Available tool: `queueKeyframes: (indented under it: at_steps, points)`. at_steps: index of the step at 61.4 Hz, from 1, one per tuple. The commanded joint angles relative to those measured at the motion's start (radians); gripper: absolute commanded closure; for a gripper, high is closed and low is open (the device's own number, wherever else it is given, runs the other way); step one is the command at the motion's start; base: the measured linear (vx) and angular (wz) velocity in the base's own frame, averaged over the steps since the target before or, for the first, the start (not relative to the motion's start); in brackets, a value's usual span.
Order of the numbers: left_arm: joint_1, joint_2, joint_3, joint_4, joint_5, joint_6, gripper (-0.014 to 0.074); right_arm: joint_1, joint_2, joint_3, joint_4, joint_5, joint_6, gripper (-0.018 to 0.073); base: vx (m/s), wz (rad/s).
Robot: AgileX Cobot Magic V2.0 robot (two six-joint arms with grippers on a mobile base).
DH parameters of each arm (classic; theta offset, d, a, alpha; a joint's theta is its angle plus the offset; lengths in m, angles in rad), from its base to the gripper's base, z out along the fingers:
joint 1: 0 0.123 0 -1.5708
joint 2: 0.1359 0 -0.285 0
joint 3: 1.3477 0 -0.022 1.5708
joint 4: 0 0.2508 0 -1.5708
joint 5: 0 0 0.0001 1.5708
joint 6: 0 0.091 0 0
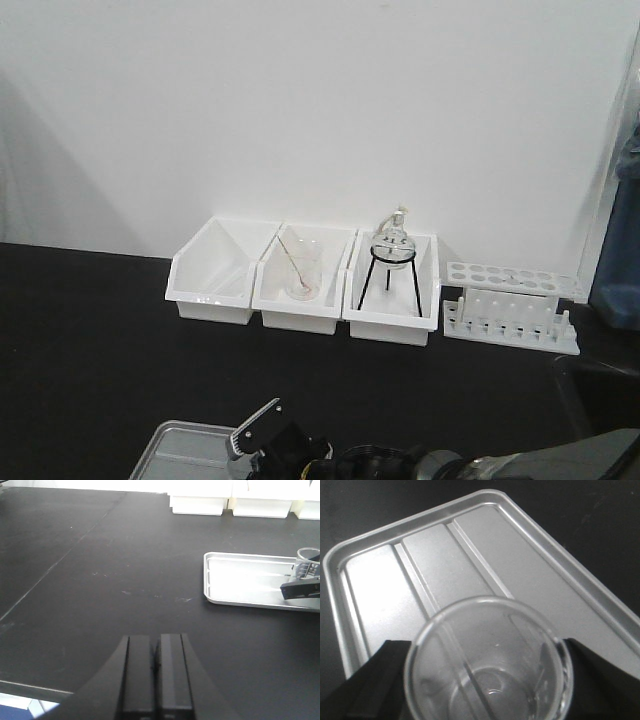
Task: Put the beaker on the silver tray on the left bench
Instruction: 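Open the right gripper and release the beaker on the tray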
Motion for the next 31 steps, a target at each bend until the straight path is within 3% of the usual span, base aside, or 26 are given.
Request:
queueKeyframes:
  at_steps: [1, 31]
  points:
    - [-0.003, -0.006, 0.019, -0.005, -0.079, 0.001, 0.0595, -0.006, -0.081, -0.026, 0.016, -0.050, 0.000, -0.0066, 0.00, 0.00]
    - [-0.003, -0.006, 0.019, -0.005, -0.079, 0.001, 0.0595, -0.006, -0.289, -0.022, 0.015, -0.007, 0.025, -0.0022, 0.00, -0.01]
